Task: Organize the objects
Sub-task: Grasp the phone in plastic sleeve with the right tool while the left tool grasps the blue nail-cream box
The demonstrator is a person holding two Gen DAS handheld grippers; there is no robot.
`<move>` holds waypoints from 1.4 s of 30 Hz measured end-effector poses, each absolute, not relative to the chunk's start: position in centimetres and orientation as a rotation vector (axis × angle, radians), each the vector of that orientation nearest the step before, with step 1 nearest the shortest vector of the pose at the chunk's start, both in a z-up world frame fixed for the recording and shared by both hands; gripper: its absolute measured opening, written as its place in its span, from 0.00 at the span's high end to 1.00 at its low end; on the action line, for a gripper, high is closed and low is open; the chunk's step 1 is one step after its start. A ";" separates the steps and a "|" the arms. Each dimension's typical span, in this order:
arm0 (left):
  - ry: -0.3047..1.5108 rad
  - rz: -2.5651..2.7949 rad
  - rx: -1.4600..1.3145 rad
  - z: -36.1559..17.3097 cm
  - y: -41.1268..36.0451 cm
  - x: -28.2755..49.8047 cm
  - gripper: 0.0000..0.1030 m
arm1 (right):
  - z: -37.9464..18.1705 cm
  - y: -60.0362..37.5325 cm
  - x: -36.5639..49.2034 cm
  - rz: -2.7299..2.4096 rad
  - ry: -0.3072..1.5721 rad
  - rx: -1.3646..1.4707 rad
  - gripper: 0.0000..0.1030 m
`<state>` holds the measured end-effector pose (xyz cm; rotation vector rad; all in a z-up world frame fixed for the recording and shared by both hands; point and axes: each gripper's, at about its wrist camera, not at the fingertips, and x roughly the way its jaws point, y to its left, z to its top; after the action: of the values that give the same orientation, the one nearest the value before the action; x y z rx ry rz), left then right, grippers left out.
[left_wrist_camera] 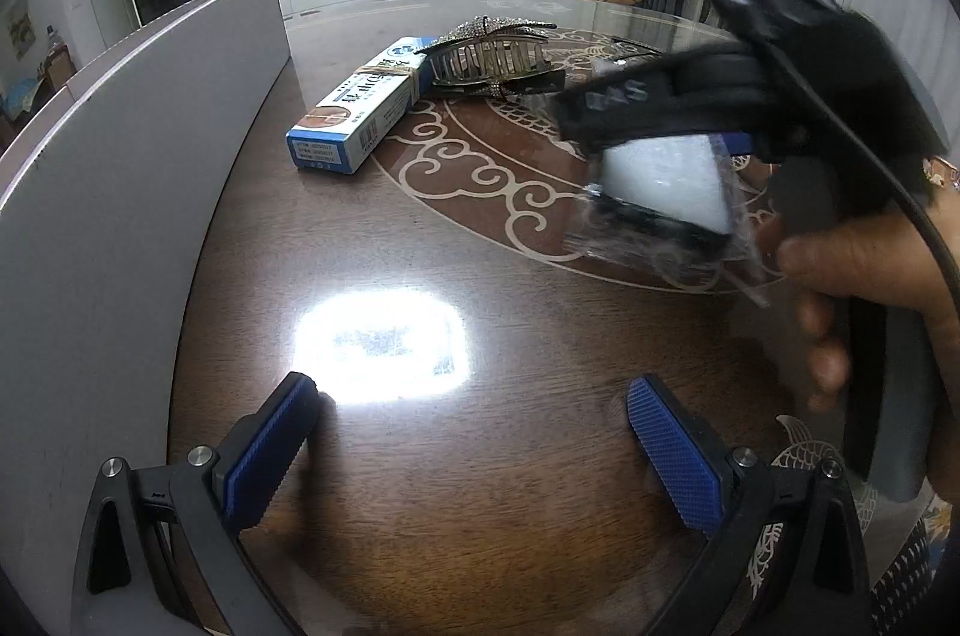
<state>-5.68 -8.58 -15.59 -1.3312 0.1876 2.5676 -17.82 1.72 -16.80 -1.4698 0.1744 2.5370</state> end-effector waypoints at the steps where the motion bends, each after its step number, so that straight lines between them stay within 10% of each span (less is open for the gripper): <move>1: 0.187 2.568 -1.331 -15.6 -8.6 -5.7 0.00 | -16.8 1.9 -17.4 2.560 0.162 -1.466 0.17; 16: 0.188 2.567 -1.330 -15.6 -8.6 -5.7 0.00 | -17.7 10.4 -3.2 2.674 0.067 -1.428 0.23; 23: 0.201 2.542 -1.356 -15.6 -8.6 -6.2 0.00 | -18.2 11.7 -2.1 2.690 0.080 -1.407 0.01; 39: 0.076 2.519 -1.628 -13.6 -9.3 -26.7 0.00 | -18.0 11.8 -2.1 2.682 0.084 -1.400 0.00; 42: 0.059 2.509 -1.602 -14.3 -9.4 -27.0 0.31 | -18.0 11.8 -2.1 2.683 0.083 -1.401 0.00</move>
<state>-26.96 -9.40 -14.28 -1.6019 0.0593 2.5095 -2.10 11.80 -17.96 -1.4011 0.0830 2.6828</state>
